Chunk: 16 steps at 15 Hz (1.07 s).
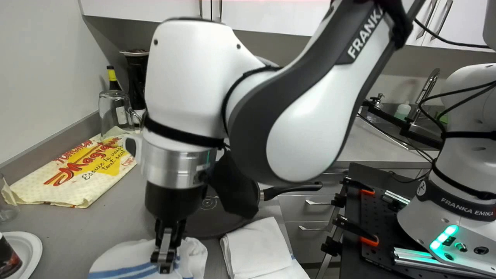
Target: Wipe the pan with a dish cloth
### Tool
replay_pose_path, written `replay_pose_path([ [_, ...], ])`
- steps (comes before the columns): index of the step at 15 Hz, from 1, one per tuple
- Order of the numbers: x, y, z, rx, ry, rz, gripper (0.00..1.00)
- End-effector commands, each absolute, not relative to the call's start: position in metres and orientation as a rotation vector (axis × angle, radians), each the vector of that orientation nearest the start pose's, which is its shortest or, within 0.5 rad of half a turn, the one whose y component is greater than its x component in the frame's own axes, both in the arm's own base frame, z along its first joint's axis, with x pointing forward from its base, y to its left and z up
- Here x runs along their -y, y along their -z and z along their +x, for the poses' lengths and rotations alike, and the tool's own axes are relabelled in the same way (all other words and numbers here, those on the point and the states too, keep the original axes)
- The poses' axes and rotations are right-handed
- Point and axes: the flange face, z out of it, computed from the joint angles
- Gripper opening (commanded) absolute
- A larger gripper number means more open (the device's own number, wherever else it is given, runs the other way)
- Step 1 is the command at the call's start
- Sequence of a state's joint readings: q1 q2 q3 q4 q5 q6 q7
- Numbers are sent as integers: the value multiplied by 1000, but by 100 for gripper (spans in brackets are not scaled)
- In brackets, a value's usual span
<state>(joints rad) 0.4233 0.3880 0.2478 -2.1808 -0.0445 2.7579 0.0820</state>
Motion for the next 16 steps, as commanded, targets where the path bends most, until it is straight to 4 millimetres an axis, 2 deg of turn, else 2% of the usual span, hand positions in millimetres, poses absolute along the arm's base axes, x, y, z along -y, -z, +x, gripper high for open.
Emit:
replay_pose_path([
  [1,-324,-274,472,815,333,-2912,3],
  [4,-284,-287,492,738,359,-2953,3],
  [7,-239,-284,510,701,338,-2996,3],
  [10,-186,-272,530,694,277,-3075,3],
  [13,-142,-258,545,691,221,-3155,3],
  [16,-121,-239,553,703,191,-3208,3],
])
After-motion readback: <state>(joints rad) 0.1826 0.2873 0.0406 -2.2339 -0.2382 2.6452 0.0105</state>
